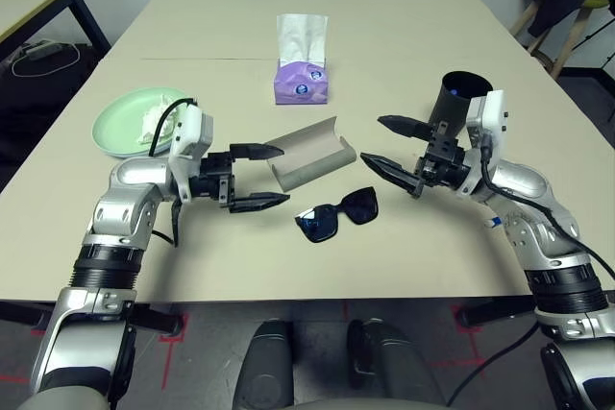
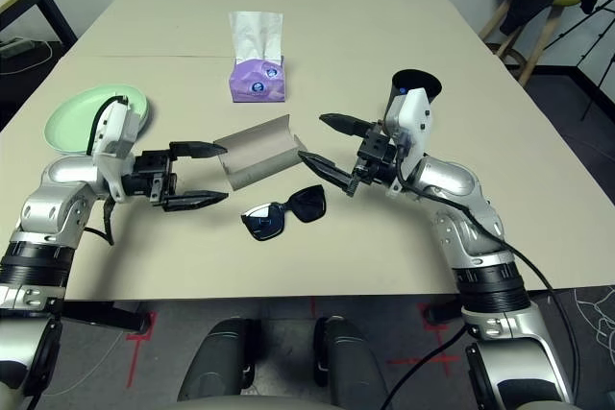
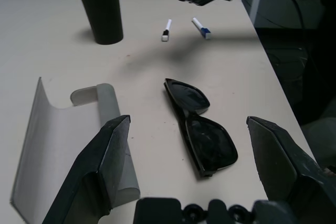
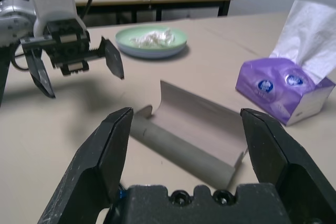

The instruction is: Organize and tidy the items on the table.

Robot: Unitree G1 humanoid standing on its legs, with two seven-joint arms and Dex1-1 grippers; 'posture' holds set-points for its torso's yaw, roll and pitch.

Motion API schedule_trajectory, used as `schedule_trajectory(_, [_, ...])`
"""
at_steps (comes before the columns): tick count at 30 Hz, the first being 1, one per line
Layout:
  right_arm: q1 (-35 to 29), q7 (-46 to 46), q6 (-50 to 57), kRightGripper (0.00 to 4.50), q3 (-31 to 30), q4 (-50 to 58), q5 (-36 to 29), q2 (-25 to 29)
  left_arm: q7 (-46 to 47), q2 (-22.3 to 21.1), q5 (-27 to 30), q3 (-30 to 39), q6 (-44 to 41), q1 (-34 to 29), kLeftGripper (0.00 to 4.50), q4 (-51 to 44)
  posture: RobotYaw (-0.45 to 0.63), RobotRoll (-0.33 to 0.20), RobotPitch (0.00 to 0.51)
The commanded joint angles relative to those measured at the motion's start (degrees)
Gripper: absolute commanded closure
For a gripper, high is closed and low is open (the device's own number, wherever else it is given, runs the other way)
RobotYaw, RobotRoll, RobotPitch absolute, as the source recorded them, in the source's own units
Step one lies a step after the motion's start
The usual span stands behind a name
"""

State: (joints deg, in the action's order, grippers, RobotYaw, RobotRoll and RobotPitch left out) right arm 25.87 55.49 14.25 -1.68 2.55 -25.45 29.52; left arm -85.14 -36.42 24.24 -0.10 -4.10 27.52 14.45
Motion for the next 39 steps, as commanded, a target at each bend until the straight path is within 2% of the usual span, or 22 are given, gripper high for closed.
schedule_trajectory(1, [1.6, 2.8, 4.8, 0.0, -4.2, 4.5, 2.8, 4.4, -2.1, 0.1, -0.8, -1.2, 3.2, -1.2, 0.01, 0.3, 0.11, 0.0, 0.146])
schedule_trajectory(4, [3.7, 4.3, 11.7, 0.0, -8.7, 10.5, 4.4, 8.8, -2.9, 0.5, -1.7, -2.2, 6.0, -2.1, 0.01, 0.8, 0.11, 0.0, 0.153])
schedule_trajectory(8, [7.6, 5.2, 18.3, 0.0, -15.6, 19.1, 10.0, 14.1, -3.5, 0.8, -2.8, -3.5, 9.3, -2.9, 0.01, 1.6, 0.12, 0.0, 0.163])
schedule_trajectory(11, [9.8, 7.1, 21.4, 0.0, -18.4, 22.5, 10.1, 15.6, -3.0, 1.3, -2.8, -3.8, 9.9, -3.3, 0.01, 1.4, 0.13, 0.0, 0.168])
schedule_trajectory(14, [14.5, 9.6, 25.2, 0.0, -24.1, 23.0, 13.9, 17.0, -2.7, 1.2, -3.2, -4.1, 10.2, -3.4, 0.01, 1.8, 0.13, 0.0, 0.171])
schedule_trajectory(20, [26.1, 14.0, 25.3, 0.0, -36.0, 17.4, 23.5, 14.0, 1.6, 1.2, -4.5, -3.7, 7.8, -3.7, 0.01, 1.6, 0.15, 0.0, 0.17])
schedule_trajectory(23, [28.9, 16.0, 22.6, 0.0, -38.9, 14.4, 26.4, 12.4, 4.1, 1.7, -4.7, -3.4, 7.3, -4.2, 0.01, 0.7, 0.17, 0.0, 0.168])
schedule_trajectory(31, [32.0, 20.2, 19.3, 0.0, -41.7, 10.4, 32.0, 9.6, 7.6, 1.6, -4.5, -3.6, 6.5, -6.3, 0.01, -2.2, 0.17, 0.0, 0.168])
schedule_trajectory(32, [32.1, 20.6, 19.2, 0.0, -41.9, 10.4, 32.6, 9.2, 7.6, 1.4, -4.5, -3.6, 6.5, -6.7, 0.01, -2.5, 0.2, 0.0, 0.173])
schedule_trajectory(39, [32.3, 22.4, 22.3, 0.0, -44.1, 10.7, 36.7, 5.9, 8.0, 1.3, -4.6, -3.8, 6.6, -7.2, 0.01, -3.1, 0.2, 0.0, 0.17])
